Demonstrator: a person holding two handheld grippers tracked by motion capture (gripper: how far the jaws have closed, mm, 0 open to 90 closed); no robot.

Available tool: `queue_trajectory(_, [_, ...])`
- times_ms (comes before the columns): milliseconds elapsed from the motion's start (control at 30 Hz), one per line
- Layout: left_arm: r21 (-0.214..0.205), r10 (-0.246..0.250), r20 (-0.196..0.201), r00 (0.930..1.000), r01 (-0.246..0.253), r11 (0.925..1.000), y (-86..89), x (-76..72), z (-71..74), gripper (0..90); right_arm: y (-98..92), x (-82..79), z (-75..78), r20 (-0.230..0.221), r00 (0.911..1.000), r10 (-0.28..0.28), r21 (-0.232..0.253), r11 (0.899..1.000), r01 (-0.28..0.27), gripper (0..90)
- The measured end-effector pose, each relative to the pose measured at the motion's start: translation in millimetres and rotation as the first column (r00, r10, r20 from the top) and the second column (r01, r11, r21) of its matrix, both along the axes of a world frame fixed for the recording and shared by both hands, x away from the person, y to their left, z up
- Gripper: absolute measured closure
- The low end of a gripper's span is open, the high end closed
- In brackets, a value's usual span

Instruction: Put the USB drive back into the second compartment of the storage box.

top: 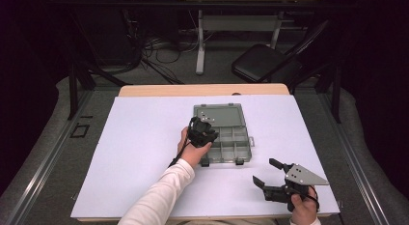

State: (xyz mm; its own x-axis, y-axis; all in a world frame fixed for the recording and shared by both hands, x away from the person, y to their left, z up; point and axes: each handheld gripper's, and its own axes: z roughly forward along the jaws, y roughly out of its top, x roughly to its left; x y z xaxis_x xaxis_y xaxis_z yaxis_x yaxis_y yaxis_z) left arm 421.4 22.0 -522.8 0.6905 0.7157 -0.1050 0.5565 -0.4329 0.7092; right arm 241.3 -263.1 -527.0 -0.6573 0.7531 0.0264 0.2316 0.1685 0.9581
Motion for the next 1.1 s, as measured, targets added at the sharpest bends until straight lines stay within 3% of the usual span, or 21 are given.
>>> queue_trajectory(300, [-0.050,0.023,-0.006,0.9997,-0.023,0.9985,2.3,-1.7,3.7,63.6,0.0,1.4,-0.2,-0.002,1.0000,0.001,0.002,1.000,-0.001,14.5])
queue_trajectory(567, [-0.040,0.027,0.022,0.9994,-0.026,0.9989,6.4,-7.1,12.1,47.5,0.6,2.5,-0.3,-0.003,1.0000,0.004,0.003,1.000,-0.004,14.5])
queue_trajectory(867, [-0.034,-0.028,0.031,0.9991,0.029,0.9990,9.4,-15.7,20.6,38.6,1.1,2.6,-0.6,-0.001,1.0000,0.006,0.002,1.000,-0.006,14.5])
queue_trajectory(1033, [-0.057,-0.040,0.014,0.9991,0.041,0.9975,12.5,-20.2,24.7,36.5,1.2,2.5,-0.7,-0.003,1.0000,0.004,0.000,1.000,-0.004,14.5])
queue_trajectory(1100, [-0.077,-0.051,0.009,0.9987,0.051,0.9957,14.1,-21.5,25.8,30.1,1.5,2.3,-0.6,-0.003,1.0000,0.004,0.001,1.000,-0.004,14.4])
